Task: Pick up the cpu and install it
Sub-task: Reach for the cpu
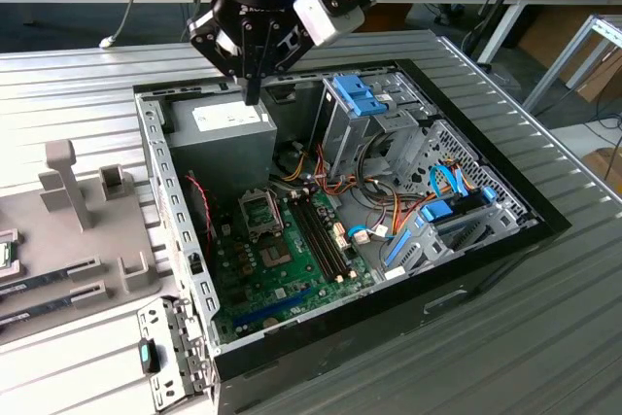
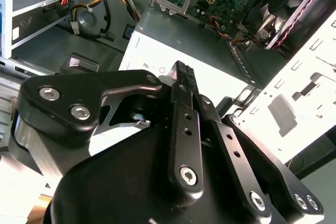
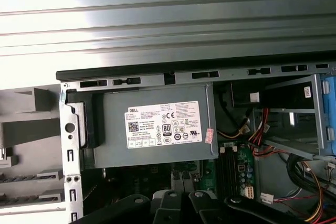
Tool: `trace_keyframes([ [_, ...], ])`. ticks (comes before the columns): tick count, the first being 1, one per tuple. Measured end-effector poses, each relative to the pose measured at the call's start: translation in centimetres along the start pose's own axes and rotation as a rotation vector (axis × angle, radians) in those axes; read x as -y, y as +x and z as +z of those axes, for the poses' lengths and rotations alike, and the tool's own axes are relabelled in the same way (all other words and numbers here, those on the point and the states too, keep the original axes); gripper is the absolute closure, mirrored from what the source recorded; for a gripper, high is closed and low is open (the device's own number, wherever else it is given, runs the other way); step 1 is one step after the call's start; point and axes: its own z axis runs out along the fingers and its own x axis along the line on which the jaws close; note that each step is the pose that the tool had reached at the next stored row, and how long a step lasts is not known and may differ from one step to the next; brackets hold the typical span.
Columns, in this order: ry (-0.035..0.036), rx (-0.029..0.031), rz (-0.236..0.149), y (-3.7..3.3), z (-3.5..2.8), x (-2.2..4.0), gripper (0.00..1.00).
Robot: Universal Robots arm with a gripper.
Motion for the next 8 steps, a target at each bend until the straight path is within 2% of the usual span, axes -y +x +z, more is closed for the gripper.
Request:
trace_keyframes([
  [8,0.0000,0.0000,0.000,0.47,-0.02,0.04,0.89],
])
